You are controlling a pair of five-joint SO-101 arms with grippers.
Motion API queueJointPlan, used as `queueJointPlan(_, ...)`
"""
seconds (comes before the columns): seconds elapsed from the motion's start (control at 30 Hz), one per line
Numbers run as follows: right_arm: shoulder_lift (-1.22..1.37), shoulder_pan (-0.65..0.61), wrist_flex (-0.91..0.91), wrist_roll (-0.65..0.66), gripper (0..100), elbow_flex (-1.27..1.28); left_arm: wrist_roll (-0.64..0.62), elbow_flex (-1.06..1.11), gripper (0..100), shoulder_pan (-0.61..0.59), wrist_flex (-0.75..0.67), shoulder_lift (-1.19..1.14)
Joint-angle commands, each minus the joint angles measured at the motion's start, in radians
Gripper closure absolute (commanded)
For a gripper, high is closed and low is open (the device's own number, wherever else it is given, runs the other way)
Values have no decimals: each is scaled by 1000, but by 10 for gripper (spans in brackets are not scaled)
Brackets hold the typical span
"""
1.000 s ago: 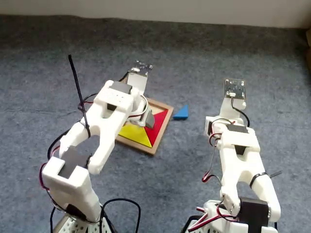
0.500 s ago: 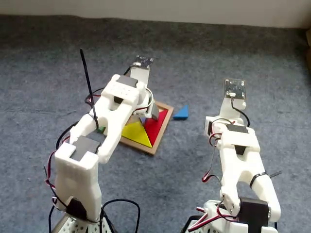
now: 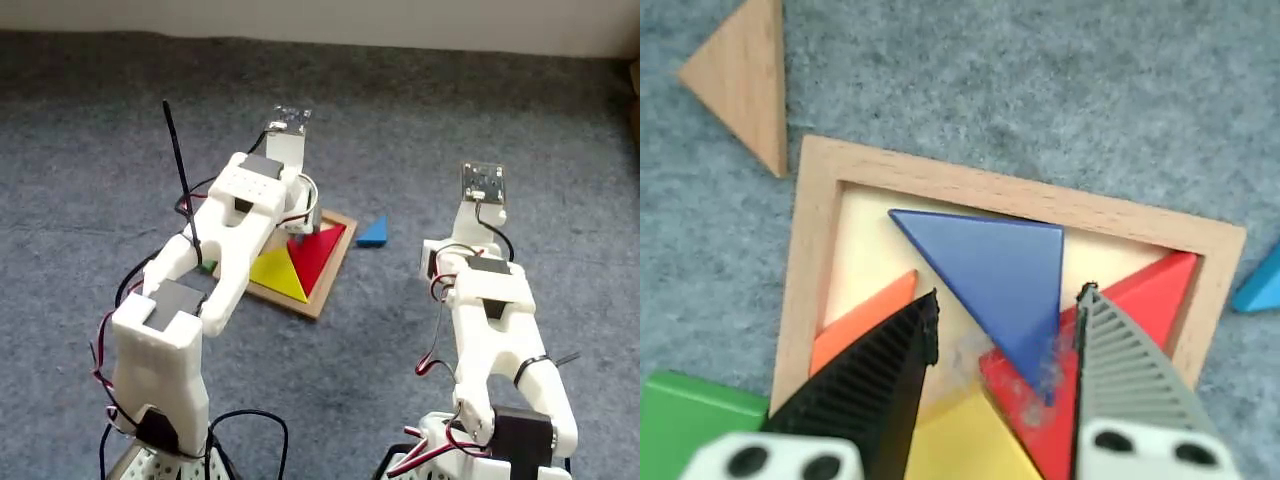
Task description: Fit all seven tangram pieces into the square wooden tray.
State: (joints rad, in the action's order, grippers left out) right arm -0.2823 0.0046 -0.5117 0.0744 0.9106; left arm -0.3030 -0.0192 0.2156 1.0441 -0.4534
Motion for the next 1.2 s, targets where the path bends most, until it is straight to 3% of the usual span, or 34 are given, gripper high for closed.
queueJointPlan(0.0,-45,-7,22,-3,988,-10,-23,-33,779,-36,-11,7)
queueJointPlan(1.17,-45,-7,22,-3,988,-10,-66,-82,778,-148,61,90)
